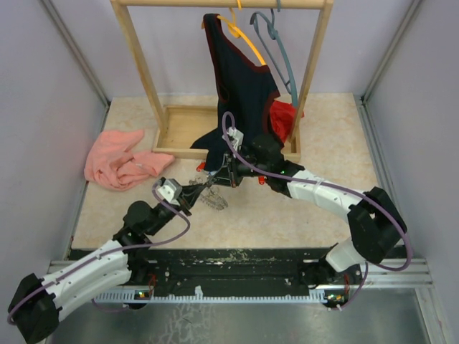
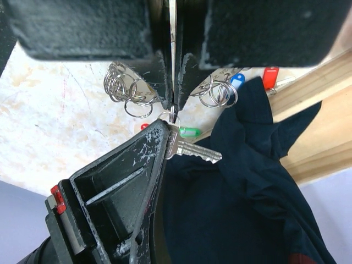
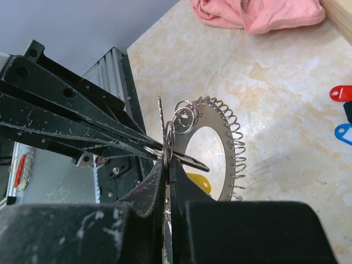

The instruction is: Remove the keys from the keyring

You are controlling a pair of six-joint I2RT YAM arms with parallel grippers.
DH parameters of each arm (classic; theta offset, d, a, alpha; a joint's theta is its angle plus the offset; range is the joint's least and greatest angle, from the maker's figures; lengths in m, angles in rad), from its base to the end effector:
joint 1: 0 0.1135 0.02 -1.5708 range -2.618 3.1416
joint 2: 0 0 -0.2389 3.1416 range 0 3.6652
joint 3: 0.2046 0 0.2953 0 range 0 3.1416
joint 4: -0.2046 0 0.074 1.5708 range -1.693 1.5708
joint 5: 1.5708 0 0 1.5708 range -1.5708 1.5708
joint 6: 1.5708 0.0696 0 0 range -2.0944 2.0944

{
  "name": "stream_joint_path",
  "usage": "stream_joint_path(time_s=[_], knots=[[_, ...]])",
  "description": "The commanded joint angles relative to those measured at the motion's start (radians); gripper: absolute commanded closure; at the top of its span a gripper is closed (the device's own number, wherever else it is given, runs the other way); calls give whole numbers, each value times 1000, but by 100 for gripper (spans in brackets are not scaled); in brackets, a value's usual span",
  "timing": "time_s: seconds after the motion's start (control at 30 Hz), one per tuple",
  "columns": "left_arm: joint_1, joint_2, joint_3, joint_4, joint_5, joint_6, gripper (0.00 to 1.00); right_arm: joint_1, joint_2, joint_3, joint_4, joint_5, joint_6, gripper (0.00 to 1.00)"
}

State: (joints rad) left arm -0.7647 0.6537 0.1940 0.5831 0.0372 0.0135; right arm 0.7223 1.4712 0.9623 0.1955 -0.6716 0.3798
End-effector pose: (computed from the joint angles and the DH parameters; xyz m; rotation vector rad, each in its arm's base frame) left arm 0.1848 -0.1809 0.2019 0.5899 1.3567 -0.6396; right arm 0.2716 0.2971 0.2231 -0.8384 1.8784 1.3519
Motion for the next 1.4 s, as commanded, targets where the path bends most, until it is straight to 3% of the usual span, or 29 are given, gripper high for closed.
stream_joint_path(time_s=[0.0, 0.2, 0.33, 0.5, 0.63, 0.83, 0.97, 1.17, 1.37], knots=[[5, -19, -18, 163, 8, 45, 100, -16, 8, -1, 70, -24, 27, 99], [5, -22, -55, 238, 19, 69, 100, -22, 6, 0, 77, -39, 33, 93], [5, -32, -65, 248, 24, 68, 100, -33, -9, 11, 59, -56, 0, 82], [5, -51, -88, 290, 42, 43, 100, -50, -41, 34, 12, -98, -102, 67], [6, -52, -86, 296, 100, 4, 100, -71, -81, 43, -22, -232, -240, 59], [5, -38, -108, 345, 192, -81, 100, -77, -126, 58, -81, -442, -439, 55], [5, -5, -124, 426, 231, -134, 100, -78, -139, 0, 22, -537, -446, 55], [5, 61, -106, 514, 334, -192, 100, -77, -145, -36, 110, -553, -420, 60], [5, 84, -115, 572, 324, -242, 100, -76, -153, -50, 92, -537, -471, 63]])
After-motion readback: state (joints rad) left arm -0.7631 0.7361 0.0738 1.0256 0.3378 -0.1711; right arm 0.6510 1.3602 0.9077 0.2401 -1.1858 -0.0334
